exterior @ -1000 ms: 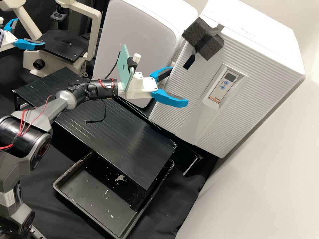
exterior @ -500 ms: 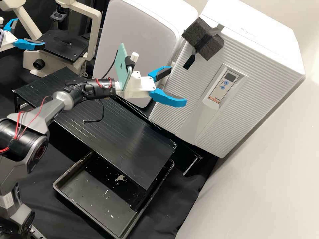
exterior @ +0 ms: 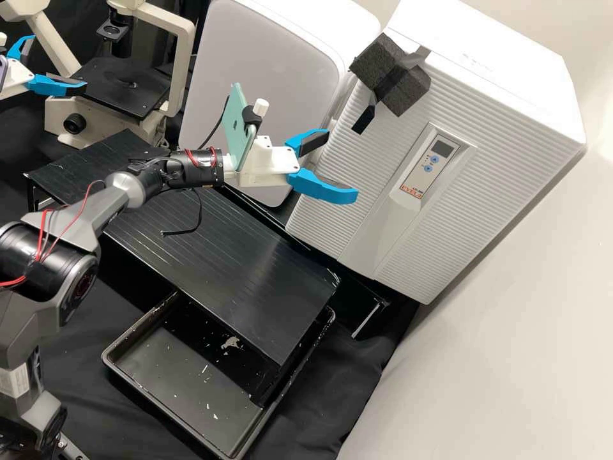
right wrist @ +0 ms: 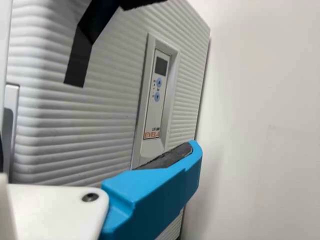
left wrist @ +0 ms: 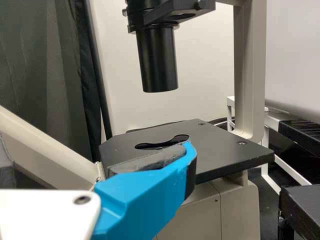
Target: Open the incubator door
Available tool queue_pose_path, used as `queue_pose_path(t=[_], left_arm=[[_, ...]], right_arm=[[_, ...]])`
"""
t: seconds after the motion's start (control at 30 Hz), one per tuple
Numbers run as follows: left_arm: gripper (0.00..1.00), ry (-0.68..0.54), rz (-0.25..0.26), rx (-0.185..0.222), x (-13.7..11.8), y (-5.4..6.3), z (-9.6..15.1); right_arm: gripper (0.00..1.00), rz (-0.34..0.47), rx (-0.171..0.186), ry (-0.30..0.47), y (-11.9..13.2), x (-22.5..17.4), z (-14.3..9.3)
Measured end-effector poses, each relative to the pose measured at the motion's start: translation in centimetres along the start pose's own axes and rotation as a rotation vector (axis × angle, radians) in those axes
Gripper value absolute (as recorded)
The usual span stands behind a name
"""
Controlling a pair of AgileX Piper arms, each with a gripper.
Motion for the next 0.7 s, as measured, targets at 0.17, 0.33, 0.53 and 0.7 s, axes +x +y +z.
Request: queue_pose_path(t=[0.17,0.33,0.53,0.7], left_arm=[[1.00,0.000,0.000,0.000,0.00,0.00,0.00],[1.00,0.000,0.000,0.000,0.00,0.00,0.00],[1.00,0.000,0.000,0.000,0.00,0.00,0.00],[1.00,0.000,0.000,0.000,0.00,0.00,0.00]], right_arm=[[1.00,0.002,-0.020,-0.010,-0.34,0.39,0.31],[1.00,0.008,-0.024,-0.014,-0.20,0.59,0.37],[0.00,0.008,-0.024,-0.014,-0.21,0.59,0.37],[0.00,0.004,-0.024,-0.012,-0.24,0.59,0.35]])
